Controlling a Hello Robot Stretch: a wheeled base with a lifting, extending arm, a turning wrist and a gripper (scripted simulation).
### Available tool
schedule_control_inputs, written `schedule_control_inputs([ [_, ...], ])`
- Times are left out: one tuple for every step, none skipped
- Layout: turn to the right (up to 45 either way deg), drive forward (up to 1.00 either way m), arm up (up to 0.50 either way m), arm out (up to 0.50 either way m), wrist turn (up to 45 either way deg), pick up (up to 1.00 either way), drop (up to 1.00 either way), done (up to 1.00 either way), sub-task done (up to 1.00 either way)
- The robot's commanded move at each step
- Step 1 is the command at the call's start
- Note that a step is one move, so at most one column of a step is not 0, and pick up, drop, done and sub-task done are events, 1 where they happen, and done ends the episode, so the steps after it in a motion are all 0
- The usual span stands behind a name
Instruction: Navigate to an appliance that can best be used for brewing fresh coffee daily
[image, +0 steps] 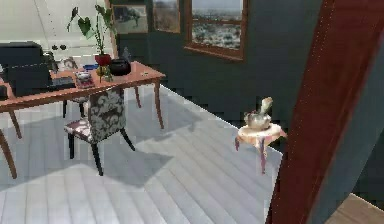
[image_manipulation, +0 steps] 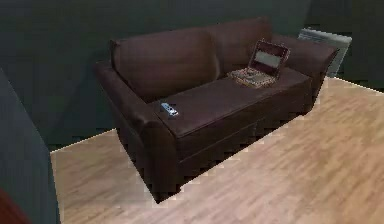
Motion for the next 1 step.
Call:
schedule_control_inputs([
  [42.0,0.0,0.0,0.0,0.0,0.0,0.0,0.0,0.0],
])
